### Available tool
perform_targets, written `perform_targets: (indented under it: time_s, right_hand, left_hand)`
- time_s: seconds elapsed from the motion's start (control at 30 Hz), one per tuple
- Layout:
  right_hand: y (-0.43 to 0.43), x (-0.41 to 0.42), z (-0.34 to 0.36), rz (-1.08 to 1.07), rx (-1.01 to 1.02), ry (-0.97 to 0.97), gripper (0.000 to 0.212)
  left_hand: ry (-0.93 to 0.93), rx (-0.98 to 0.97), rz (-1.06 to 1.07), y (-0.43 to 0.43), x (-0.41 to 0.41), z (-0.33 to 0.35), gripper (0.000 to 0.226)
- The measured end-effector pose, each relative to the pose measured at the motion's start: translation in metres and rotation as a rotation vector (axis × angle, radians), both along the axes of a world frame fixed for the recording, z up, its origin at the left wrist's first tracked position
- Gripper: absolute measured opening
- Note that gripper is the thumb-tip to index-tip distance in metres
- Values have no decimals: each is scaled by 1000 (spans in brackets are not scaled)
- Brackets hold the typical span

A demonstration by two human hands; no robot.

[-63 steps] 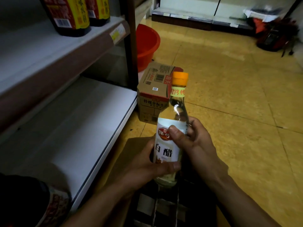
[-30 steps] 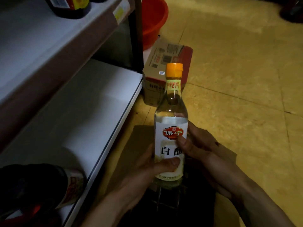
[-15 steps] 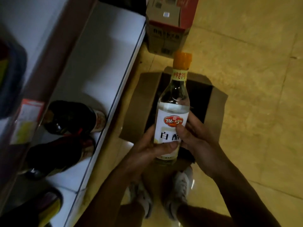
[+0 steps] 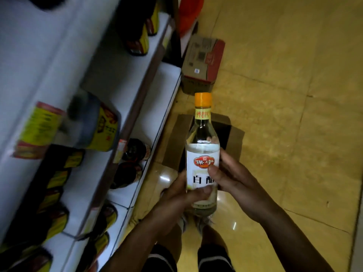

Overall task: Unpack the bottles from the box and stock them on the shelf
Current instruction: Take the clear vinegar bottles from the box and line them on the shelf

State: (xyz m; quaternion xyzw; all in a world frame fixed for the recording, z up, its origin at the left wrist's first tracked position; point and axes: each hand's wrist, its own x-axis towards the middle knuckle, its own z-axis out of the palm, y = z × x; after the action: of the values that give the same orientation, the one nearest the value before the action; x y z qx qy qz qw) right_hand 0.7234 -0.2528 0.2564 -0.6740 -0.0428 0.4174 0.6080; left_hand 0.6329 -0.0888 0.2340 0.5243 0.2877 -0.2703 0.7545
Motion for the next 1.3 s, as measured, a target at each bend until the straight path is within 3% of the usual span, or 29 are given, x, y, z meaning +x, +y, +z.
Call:
perform_targets:
  time_s: [0.2, 0.5, 0.9, 1.3]
  right_hand:
    - [7, 15, 123, 11, 65, -67, 57]
    - [17, 24, 265, 158, 148, -267, 55]
    - [81, 5, 375, 479, 329, -464, 64]
    - [176, -68, 466, 715, 524, -648, 59]
  left_hand:
    - [-96, 62, 17, 6, 12, 131, 58]
    - [-269, 101, 255, -5, -1, 273, 63]
    - [-507, 247, 548, 21, -57, 388, 52]
    - [-679, 553, 710, 86, -147, 467, 55]
